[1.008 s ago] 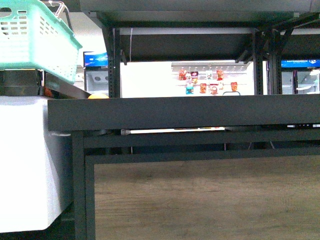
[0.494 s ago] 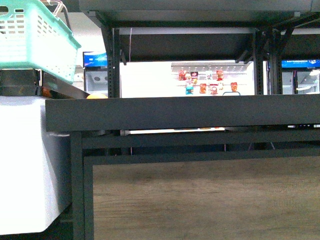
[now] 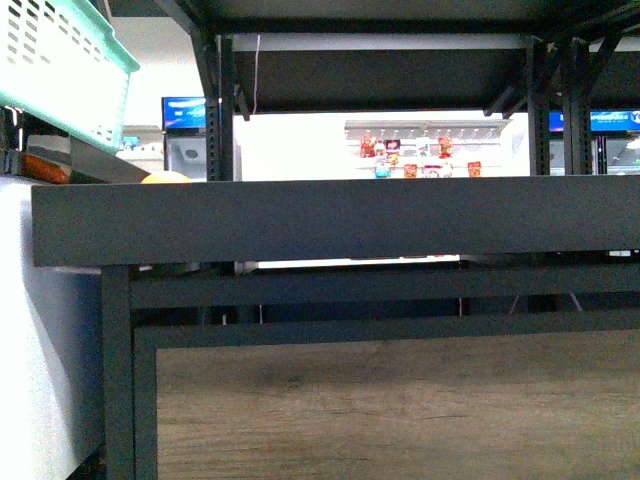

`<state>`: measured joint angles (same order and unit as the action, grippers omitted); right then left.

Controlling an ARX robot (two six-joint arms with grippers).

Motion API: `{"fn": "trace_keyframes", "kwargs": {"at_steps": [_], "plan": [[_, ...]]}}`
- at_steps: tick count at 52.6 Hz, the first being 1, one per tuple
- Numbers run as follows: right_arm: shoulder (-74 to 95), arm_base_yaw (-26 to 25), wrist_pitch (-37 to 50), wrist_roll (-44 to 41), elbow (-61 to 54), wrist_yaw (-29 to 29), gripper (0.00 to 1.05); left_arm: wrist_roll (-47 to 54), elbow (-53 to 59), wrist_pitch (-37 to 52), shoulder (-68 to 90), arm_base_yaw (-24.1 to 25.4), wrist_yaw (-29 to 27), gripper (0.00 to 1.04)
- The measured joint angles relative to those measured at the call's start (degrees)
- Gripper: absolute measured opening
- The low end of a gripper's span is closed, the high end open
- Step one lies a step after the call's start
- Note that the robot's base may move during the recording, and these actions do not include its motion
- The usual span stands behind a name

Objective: Pick lemon from shelf

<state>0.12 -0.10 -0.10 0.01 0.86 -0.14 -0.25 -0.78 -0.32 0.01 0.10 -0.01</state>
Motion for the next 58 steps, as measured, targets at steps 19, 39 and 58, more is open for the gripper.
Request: {"fn": "trace_keyframes", "kwargs": {"at_steps": [19, 39, 58], "plan": [[0.0, 0.0, 0.0, 0.0, 0.0, 0.0, 0.97, 0.0, 0.0, 0.0, 0.0, 0.0, 0.0, 0.97], [0.0, 0.0, 0.0, 0.0, 0.0, 0.0, 0.97, 0.0, 0.0, 0.0, 0.0, 0.0, 0.0, 0.97], [0.0, 0.0, 0.0, 0.0, 0.0, 0.0, 0.97, 0.0, 0.0, 0.0, 0.0, 0.0, 0.0, 0.97]]}}
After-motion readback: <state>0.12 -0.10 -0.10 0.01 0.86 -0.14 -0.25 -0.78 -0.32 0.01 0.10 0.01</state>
